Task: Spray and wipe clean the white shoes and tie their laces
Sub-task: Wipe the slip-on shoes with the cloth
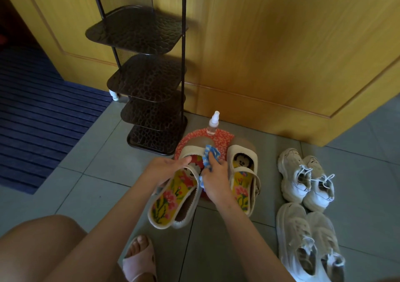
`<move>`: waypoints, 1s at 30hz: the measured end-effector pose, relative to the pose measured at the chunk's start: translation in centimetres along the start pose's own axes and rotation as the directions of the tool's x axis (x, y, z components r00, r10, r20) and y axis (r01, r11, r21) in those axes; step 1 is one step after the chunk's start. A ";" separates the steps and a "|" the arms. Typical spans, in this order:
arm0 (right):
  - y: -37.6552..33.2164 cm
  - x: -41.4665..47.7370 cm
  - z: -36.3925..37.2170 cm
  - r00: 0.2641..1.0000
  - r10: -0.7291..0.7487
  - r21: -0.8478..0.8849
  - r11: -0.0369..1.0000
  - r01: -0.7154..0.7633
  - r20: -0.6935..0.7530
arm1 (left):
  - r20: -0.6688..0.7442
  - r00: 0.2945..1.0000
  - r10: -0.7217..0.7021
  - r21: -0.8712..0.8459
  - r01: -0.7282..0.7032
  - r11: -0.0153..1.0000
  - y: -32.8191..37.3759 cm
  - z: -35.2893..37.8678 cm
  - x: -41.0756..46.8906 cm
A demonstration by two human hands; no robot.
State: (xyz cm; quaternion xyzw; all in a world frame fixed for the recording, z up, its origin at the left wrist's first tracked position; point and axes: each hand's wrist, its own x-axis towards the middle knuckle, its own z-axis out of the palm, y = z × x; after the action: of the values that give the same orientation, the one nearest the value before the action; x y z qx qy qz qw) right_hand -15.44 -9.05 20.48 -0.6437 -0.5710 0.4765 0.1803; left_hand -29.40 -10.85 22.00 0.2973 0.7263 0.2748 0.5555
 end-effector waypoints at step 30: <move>3.1 -5.5 2.9 0.996 -0.085 -0.163 0.983 0.086 0.014 | -0.291 0.917 0.274 0.257 -0.201 0.945 -1.9 1.2 0.9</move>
State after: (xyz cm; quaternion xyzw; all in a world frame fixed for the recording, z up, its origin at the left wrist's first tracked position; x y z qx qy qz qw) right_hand -15.49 -15.80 18.96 -0.6297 -0.6358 0.4221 0.1452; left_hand -28.68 -11.39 19.73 0.3946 0.7917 0.3028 0.3546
